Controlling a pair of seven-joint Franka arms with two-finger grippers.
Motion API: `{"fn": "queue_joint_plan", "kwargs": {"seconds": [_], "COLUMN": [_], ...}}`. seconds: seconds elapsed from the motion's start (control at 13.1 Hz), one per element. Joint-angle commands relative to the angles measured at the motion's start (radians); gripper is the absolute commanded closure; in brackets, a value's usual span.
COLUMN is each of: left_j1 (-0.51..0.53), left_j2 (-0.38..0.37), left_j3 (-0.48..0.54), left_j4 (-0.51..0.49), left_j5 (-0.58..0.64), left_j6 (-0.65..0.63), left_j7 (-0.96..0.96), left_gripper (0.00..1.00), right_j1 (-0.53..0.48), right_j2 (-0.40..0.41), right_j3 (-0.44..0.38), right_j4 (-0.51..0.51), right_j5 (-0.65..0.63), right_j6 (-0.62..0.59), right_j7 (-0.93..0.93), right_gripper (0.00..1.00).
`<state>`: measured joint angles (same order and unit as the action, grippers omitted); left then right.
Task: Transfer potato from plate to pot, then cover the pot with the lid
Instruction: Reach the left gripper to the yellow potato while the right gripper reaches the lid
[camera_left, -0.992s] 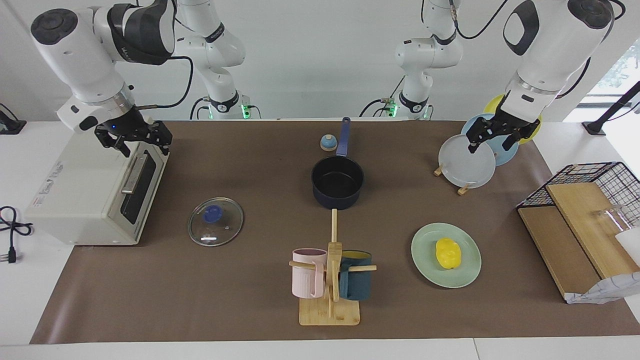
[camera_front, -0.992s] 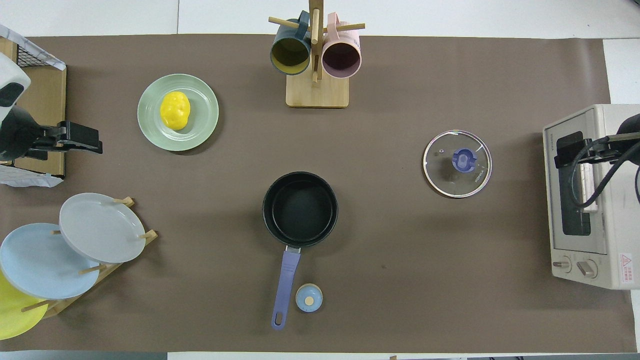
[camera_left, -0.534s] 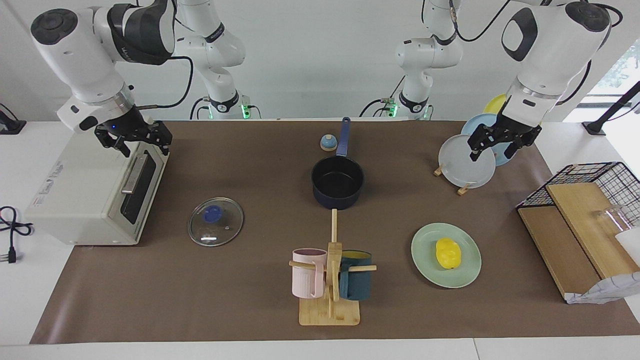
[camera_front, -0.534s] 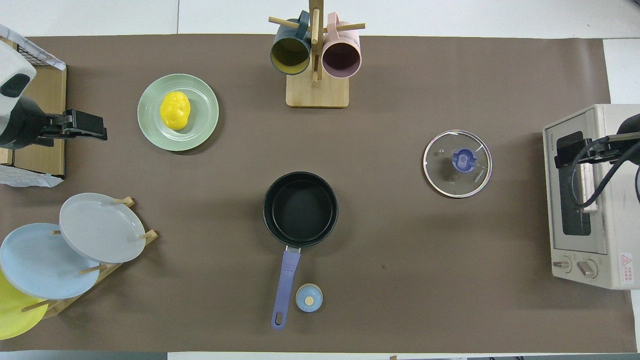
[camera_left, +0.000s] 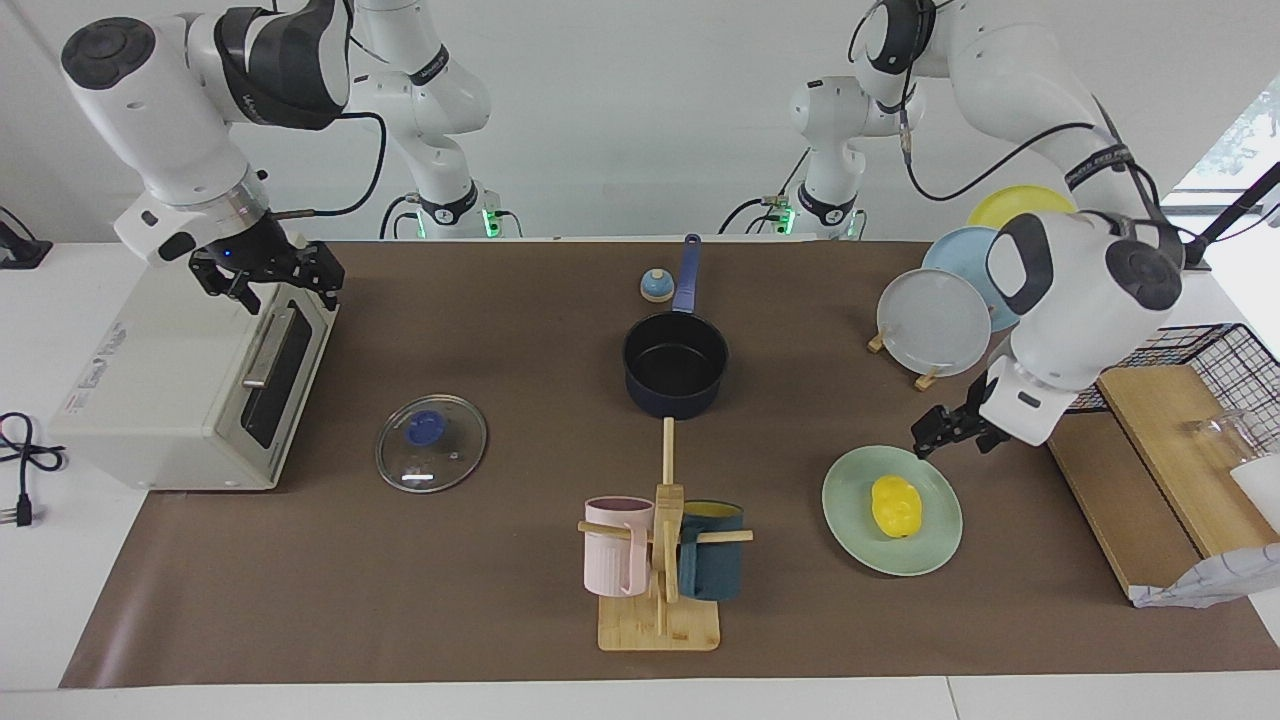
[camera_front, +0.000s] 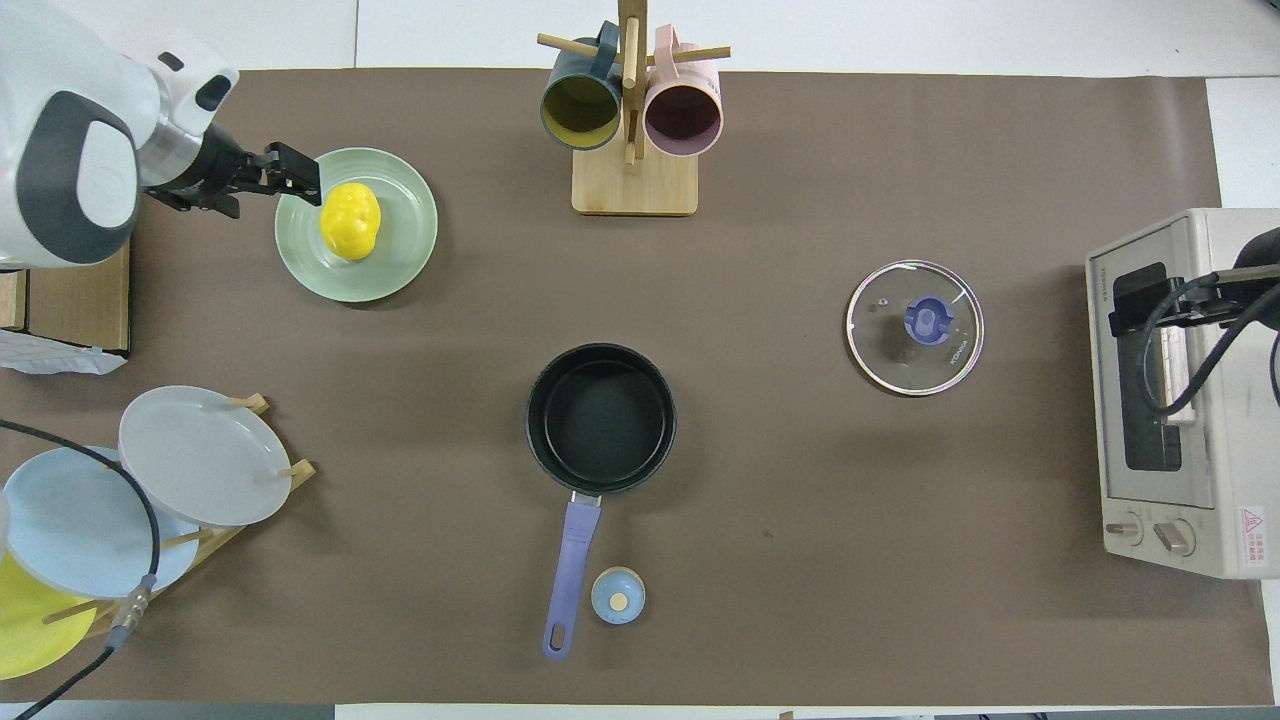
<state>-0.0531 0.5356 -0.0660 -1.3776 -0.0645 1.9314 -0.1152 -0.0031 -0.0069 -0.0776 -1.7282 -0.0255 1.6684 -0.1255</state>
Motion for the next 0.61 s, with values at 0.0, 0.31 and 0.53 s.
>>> {"fn": "queue_joint_plan", "kwargs": {"seconds": [0.0,0.31,0.53], "left_j1": [-0.033,-0.037,-0.034], "left_j2": [0.084,0.101,0.115], "left_j3": [0.011,0.011,0.009], "left_j4": [0.054,0.031,0.029], "left_j5": [-0.012,-0.005,0.048], "left_j6": [0.050,0.121,0.136], "left_j7": [0.009,0.012,0.016], "left_gripper": [0.00,0.00,0.00], "right_j1": [0.008,0.002,0.009], "right_j2": [-0.010,-0.010,-0.033], "right_j3": [-0.010,-0.011,-0.008], "right_j4": [-0.007,-0.007,-0.037], "right_j5": [0.003,0.003,0.003], "right_j6": [-0.006,-0.006,0.005], "right_j7": [-0.016,-0.017,-0.025], "right_gripper": [0.00,0.00,0.00]}}
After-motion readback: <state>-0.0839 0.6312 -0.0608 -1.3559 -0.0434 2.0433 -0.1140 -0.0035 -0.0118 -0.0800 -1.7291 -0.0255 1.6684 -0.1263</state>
